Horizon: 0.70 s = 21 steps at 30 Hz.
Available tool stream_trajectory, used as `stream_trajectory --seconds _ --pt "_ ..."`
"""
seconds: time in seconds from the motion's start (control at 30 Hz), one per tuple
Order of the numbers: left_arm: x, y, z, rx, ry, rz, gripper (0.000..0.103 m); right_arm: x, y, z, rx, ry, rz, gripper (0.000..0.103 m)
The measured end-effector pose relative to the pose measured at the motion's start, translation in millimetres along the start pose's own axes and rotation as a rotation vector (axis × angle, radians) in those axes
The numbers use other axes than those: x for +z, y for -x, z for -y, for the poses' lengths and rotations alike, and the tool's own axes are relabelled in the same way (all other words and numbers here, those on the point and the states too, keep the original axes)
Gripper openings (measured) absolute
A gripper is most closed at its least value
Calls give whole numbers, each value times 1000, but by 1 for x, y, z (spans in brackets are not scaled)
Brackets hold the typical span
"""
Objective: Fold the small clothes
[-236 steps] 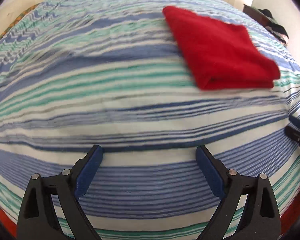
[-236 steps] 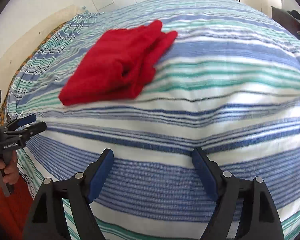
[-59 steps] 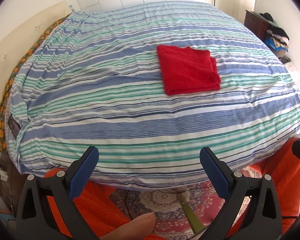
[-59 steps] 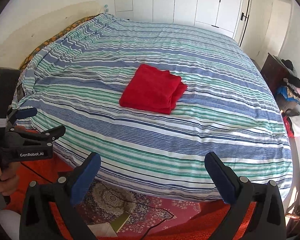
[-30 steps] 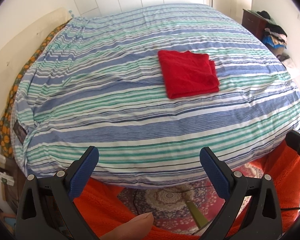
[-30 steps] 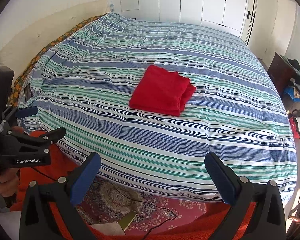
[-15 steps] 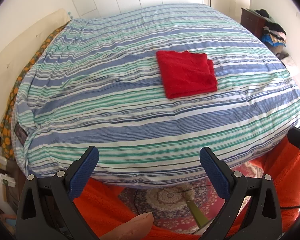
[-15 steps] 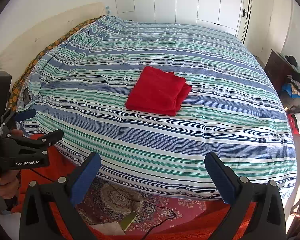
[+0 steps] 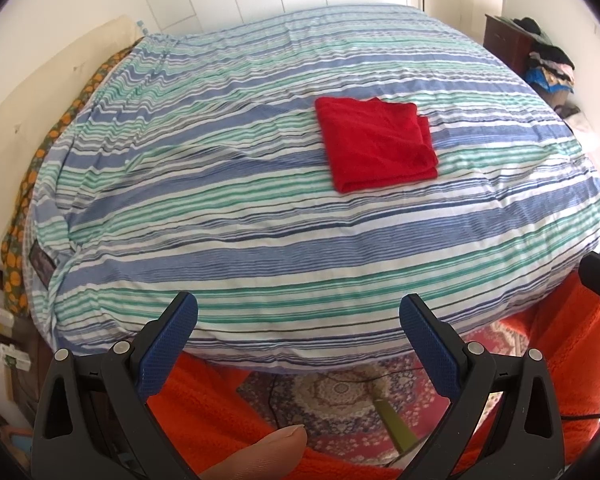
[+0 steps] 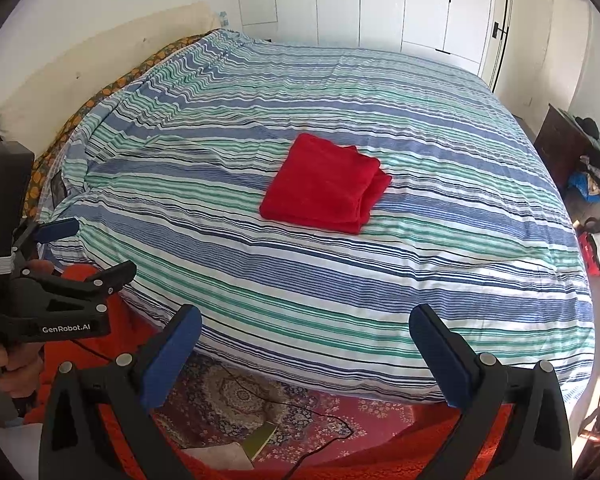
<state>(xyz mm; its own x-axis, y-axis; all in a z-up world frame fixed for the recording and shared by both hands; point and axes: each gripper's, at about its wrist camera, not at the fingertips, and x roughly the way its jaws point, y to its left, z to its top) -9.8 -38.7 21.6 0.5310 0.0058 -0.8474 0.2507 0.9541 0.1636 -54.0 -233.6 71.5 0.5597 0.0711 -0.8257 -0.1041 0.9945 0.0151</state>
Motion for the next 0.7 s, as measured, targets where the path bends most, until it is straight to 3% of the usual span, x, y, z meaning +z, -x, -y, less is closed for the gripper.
stream_trajectory --seconds 0.7 --pt "3 7 -3 0 10 20 101 5 3 -2 5 6 11 102"
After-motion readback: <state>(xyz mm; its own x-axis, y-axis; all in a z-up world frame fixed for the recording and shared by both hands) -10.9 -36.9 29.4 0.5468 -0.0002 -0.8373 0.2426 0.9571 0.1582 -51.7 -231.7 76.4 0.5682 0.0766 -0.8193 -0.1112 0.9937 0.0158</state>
